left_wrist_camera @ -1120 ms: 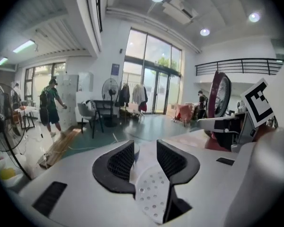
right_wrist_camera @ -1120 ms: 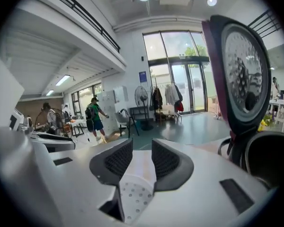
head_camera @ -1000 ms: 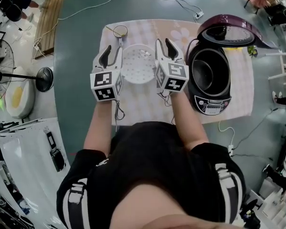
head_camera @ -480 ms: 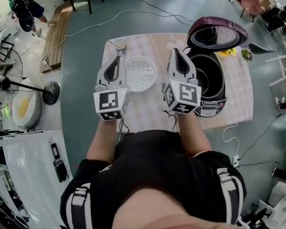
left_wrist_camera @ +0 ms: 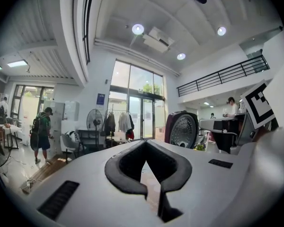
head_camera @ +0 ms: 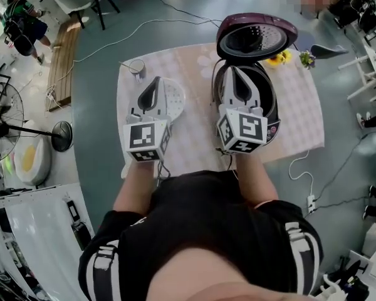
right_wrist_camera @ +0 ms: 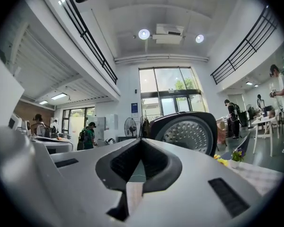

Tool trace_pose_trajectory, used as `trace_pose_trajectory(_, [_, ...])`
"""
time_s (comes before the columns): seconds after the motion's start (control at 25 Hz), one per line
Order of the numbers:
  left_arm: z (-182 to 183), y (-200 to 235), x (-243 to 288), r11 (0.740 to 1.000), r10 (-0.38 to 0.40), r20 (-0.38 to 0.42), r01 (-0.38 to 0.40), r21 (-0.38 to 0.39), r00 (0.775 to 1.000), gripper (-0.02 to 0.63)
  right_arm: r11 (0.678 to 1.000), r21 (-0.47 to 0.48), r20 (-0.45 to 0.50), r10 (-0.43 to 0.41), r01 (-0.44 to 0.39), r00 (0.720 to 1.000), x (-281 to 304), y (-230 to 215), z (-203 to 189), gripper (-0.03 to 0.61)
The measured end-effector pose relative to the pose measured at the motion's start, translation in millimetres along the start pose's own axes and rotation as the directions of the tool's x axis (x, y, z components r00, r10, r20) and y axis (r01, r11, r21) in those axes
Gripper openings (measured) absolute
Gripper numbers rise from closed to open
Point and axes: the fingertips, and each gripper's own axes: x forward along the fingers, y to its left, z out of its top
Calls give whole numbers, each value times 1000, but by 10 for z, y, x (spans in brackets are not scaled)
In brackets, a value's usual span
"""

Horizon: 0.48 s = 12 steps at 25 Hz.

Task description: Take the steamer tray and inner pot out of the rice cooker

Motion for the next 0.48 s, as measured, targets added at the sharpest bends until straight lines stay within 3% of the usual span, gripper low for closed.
trace_pose_trajectory(0.48, [170,-1180,614,993,-115,-6,115,28,993,5,992,-24,14,-120,120,993,-339,-1306,191,-3])
